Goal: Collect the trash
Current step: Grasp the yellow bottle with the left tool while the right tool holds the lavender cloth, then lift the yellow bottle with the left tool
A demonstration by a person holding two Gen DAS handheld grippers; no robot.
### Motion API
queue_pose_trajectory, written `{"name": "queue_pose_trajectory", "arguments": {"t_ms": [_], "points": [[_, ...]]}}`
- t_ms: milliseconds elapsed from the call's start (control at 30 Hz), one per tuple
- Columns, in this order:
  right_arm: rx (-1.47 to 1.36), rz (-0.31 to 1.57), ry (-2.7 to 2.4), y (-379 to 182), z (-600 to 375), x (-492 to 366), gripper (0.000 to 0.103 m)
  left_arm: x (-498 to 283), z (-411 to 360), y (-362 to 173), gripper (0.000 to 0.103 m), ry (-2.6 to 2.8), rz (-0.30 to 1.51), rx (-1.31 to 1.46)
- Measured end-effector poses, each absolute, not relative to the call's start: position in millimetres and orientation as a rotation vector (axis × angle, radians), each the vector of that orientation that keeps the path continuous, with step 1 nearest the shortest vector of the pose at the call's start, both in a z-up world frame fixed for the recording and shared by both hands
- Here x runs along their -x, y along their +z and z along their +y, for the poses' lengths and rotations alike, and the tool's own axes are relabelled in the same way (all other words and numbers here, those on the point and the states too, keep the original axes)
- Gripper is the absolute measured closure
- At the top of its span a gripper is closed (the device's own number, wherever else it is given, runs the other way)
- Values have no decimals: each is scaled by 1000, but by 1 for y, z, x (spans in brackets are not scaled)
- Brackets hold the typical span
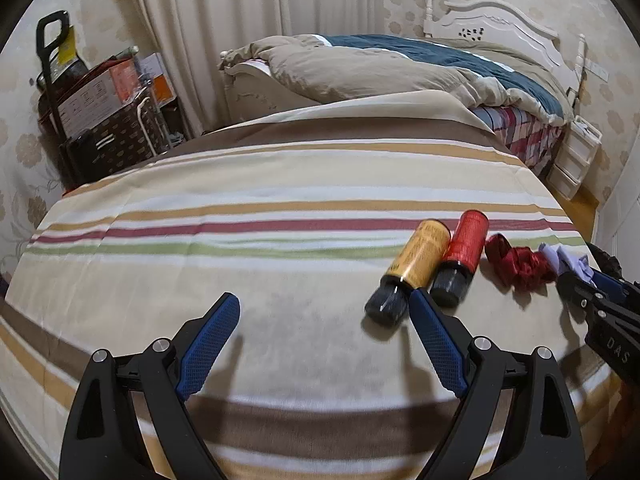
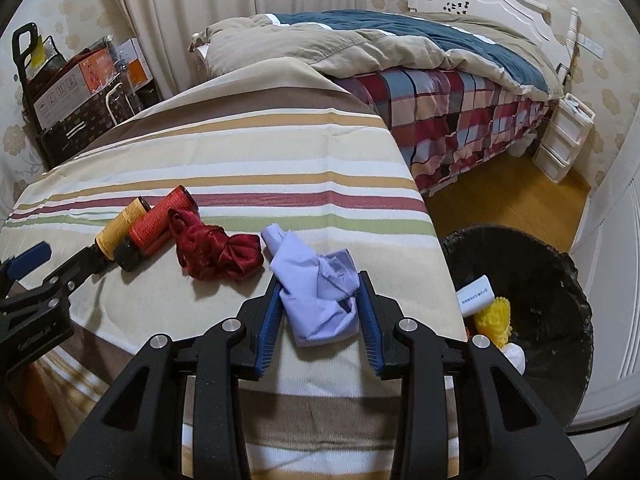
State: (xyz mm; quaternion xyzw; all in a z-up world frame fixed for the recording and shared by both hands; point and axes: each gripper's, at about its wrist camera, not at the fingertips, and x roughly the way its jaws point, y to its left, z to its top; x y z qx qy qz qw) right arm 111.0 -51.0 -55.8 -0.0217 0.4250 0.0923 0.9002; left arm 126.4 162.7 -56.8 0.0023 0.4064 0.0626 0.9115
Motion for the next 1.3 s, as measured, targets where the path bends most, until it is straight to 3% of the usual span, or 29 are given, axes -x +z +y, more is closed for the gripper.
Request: {"name": "queue_pose_trajectory", "arguments": {"t_ms": [567,633,700,1000,1100,1300], "points": [[52,880,211,-57,-44,-122,65,-160,154,-57,18,33,850,-44],[53,879,211,-57,-44,-122,65,-163,153,-58,25,15,856,-46],[53,880,212,-57,-44,-122,65,-166,152,-61,39,-7,874,-47],[54,880,211,-57,-44,-122,65,-164,152,-64,71,-35,890,-33],[54,879,211,-57,-44,-122,66,-161,152,-63,76,-34,888,-33],[55,880,212,-56,-43,-122,67,-154,152,-63,76,-32,886,-32]]}}
